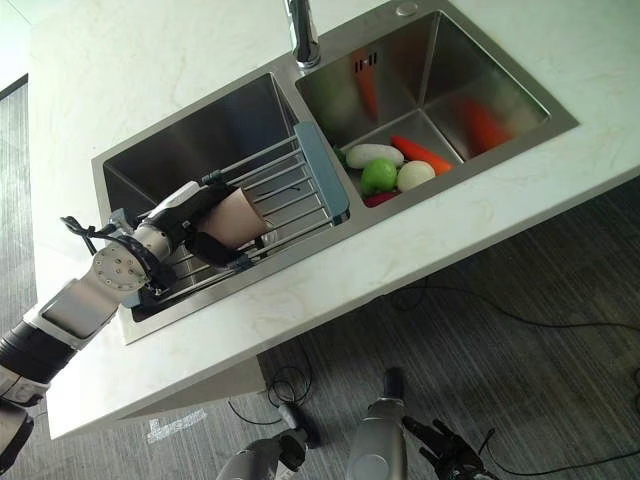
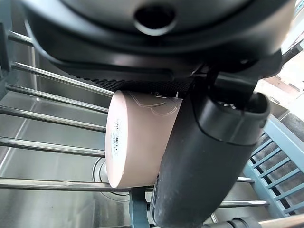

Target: Place the dishes in the dishwasher.

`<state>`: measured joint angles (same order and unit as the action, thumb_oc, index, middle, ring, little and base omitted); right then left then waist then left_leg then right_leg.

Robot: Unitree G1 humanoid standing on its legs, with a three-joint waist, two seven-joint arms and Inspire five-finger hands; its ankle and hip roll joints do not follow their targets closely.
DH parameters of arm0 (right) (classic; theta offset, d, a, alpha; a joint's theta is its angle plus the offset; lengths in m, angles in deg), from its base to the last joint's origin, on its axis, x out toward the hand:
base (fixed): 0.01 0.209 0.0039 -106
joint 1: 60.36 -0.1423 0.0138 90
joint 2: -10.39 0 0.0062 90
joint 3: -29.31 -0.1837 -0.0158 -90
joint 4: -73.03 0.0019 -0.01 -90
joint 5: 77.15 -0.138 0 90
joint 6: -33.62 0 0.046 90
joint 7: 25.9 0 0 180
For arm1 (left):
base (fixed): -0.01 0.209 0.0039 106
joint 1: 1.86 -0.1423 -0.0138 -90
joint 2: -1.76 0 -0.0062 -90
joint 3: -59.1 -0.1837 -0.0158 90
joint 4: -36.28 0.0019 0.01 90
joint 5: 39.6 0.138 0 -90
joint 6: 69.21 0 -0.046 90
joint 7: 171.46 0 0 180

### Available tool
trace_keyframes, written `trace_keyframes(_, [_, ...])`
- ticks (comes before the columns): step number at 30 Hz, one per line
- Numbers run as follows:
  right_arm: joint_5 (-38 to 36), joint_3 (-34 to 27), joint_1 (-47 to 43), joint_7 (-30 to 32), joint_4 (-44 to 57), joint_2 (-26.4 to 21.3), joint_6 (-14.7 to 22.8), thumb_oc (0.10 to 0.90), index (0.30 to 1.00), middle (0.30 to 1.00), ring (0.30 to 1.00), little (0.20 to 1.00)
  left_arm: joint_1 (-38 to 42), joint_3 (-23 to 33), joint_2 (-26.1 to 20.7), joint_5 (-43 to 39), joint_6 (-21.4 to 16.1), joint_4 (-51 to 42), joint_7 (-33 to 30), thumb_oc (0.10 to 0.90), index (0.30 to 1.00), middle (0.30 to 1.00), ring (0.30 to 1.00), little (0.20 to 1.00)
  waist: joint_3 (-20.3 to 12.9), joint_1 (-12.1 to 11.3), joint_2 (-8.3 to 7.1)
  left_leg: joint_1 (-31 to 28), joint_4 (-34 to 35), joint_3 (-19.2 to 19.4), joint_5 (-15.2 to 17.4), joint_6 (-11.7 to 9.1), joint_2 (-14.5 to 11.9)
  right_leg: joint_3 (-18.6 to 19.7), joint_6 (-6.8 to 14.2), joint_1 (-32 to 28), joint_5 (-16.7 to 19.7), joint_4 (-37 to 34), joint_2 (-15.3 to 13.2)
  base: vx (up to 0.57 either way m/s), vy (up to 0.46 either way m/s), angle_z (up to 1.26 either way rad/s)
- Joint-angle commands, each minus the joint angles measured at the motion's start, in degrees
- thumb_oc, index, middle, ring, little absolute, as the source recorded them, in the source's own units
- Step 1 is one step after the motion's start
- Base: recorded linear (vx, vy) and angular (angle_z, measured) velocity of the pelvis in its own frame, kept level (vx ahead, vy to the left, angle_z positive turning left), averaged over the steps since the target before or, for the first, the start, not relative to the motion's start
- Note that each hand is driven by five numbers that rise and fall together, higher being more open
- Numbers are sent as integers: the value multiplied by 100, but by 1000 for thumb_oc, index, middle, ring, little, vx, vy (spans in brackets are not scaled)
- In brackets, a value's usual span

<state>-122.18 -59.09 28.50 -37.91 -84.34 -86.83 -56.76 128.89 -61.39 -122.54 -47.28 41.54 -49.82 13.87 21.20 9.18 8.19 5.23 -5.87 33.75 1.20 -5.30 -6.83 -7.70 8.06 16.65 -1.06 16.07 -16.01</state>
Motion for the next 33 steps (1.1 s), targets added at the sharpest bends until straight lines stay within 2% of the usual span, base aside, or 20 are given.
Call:
trace_keyframes(1, [98, 159, 182, -52, 184, 108, 66, 800, 900, 900, 900, 900, -28, -175, -60, -62, -141, 233, 278, 400, 300, 300, 300, 300, -116, 20, -145, 342, -1132, -310, 874, 37, -253, -259, 607, 160, -286, 112, -255, 0, 0, 0])
trace_keyframes(5, [142, 175, 187, -73, 76, 126, 106, 800, 900, 900, 900, 900, -64, -190, -83, -354, -354, 87, 173, 400, 300, 300, 300, 300, -186, -18, -158, 269, -1132, -303, 903, 64, -251, -358, 590, 49, -318, 112, -262, 2, -2, 1])
trace_keyframes(7, [256, 162, 255, -62, -60, 192, 131, 800, 900, 900, 900, 900, -156, -75, -122, -364, -662, -150, -304, 400, 300, 300, 300, 300, -356, -91, -186, 145, -1132, -286, 948, 102, -246, -521, 567, -140, -374, 112, -285, 28, -30, 7])
trace_keyframes(9, [254, 198, 285, -5, -125, 242, 113, 800, 900, 900, 900, 900, -239, 136, -160, -398, -771, -247, -708, 400, 300, 300, 300, 300, -491, -159, -211, 68, -1132, -281, 969, 121, -243, -627, 541, -257, -424, 112, -286, 31, -40, 13])
trace_keyframes(13, [420, 297, 384, 140, -247, 410, 8, 800, 900, 900, 900, 900, -537, 956, -404, -19, -1274, -426, -1654, 400, 300, 300, 300, 300, -846, -378, -265, -99, -1132, -386, 1018, 159, -191, -872, 421, -565, -573, 112, -222, 34, -68, 20])
trace_keyframes(15, [594, 323, 450, 286, -419, 517, -44, 800, 900, 900, 900, 900, -783, 1617, -619, 272, -1736, -380, -2330, 400, 300, 300, 300, 300, -1116, -573, -289, -186, -1132, -523, 1030, 155, -168, -996, 326, -773, -703, 112, -136, 54, -90, 56])
trace_keyframes(17, [639, 331, 466, 328, -484, 541, -50, 800, 900, 900, 900, 900, -905, 1889, -727, 337, -1831, -402, -2517, 400, 300, 300, 300, 300, -1195, -636, -295, -212, -1132, -595, 1027, 142, -170, -1037, 296, -848, -746, 112, -104, 43, -60, 49])
trace_keyframes(18, [709, 304, 477, 357, -535, 542, -65, 800, 900, 900, 900, 900, -1026, 2185, -856, 405, -1976, -426, -2810, 400, 300, 300, 300, 300, -1260, -725, -310, -234, -1132, -689, 1013, 118, -179, -1077, 259, -929, -802, 112, -70, 37, -74, 24])
trace_keyframes(20, [842, 246, 455, 352, -585, 508, -111, 800, 900, 900, 900, 900, -1260, 2654, -1001, 462, -2044, -535, -3066, 400, 300, 300, 300, 300, -1335, -849, -331, -254, -1132, -872, 990, 81, -190, -1129, 204, -1044, -884, 112, -8, 36, -75, 30])
trace_keyframes(24, [1251, 266, 400, 352, -570, 469, -171, 800, 900, 900, 900, 900, -1865, 3490, -1083, 477, -1944, -821, -3478, 400, 300, 300, 300, 300, -1407, -1115, -351, -237, -1132, -1197, 911, -5, -212, -1210, 122, -1187, -997, 112, 78, 24, -45, 36])
trace_keyframes(27, [1659, 397, 398, 371, -573, 505, -267, 800, 900, 900, 900, 900, -2561, 4222, -907, 752, -1711, -1066, -3648, 400, 300, 300, 300, 300, -1419, -1353, -325, -26, -1132, -1514, 738, -155, -453, -1334, 141, -1269, -1031, 112, 91, -37, -30, 47])
trace_keyframes(29, [1574, 407, 506, 361, -607, 580, -209, 800, 900, 900, 900, 900, -2791, 4421, -653, 846, -1904, -1174, -3676, 400, 300, 300, 300, 300, -1389, -1337, -318, 43, -1132, -1114, 534, -284, -751, -1725, 185, -1386, -996, 112, -19, -167, -39, 154])
trace_keyframes(30, [1022, 376, 641, 479, -574, 637, -110, 800, 900, 900, 900, 900, -2763, 4335, -374, 785, -2264, -1220, -3572, 400, 300, 300, 300, 300, -1334, -1249, -357, -103, -1132, -631, 471, -403, -988, -1988, 232, -1552, -1032, 112, -82, -340, 94, 391])
trace_keyframes(31, [655, 300, 741, 541, -544, 657, -11, 800, 900, 900, 900, 900, -2642, 4193, -133, 762, -2336, -1226, -3457, 400, 300, 300, 300, 300, -1271, -1092, -387, -243, -1132, -274, 317, -426, -1179, -2346, 212, -1623, -913, 112, -173, -357, 182, 466])
trace_keyframes(33, [607, 166, 744, 546, -556, 651, 20, 800, 900, 900, 900, 900, -2560, 4114, -68, 741, -2301, -1137, -3463, 400, 300, 300, 300, 300, -1245, -1049, -430, -379, -1132, -173, 361, -363, -1150, -2530, 201, -1613, -817, 112, -259, -220, 278, 425])
